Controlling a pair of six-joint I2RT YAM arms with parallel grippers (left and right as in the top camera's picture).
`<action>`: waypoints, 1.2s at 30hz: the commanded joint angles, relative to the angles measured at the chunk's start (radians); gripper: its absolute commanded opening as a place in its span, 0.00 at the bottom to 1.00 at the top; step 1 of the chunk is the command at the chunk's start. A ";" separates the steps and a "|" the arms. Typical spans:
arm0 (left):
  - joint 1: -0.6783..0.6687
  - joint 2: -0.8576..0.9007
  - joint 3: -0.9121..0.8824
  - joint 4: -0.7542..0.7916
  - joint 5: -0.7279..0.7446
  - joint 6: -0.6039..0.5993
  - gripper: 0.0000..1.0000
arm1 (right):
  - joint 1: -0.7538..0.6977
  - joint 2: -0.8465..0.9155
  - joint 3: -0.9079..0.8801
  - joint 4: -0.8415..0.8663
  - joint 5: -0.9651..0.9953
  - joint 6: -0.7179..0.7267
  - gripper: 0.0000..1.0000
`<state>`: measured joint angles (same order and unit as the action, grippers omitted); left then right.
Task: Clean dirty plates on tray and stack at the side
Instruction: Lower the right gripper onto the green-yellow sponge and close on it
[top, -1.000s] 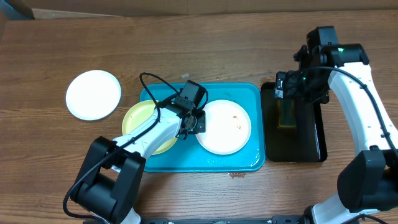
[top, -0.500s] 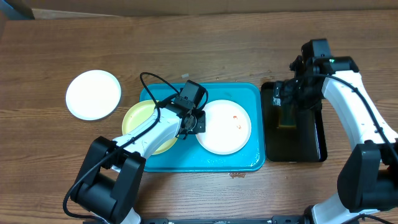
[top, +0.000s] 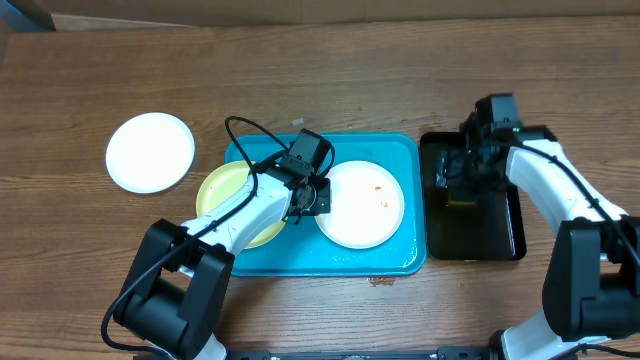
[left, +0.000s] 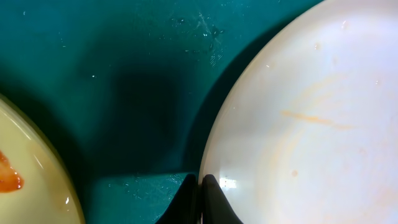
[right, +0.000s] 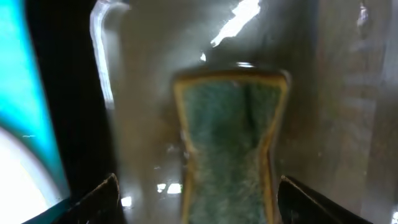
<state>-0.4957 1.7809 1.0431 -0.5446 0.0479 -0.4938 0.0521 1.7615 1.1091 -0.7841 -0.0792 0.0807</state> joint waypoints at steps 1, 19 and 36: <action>0.005 0.012 0.020 0.001 0.002 0.023 0.04 | -0.001 0.018 -0.058 0.050 0.053 0.002 0.83; 0.005 0.012 0.020 0.000 0.004 0.023 0.04 | -0.001 0.018 -0.121 0.090 0.053 0.020 0.71; 0.005 0.012 0.020 0.001 0.005 0.023 0.04 | -0.002 0.017 -0.066 0.100 0.104 0.020 0.70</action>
<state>-0.4957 1.7809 1.0443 -0.5449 0.0483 -0.4938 0.0528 1.7714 1.0138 -0.7040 -0.0105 0.1001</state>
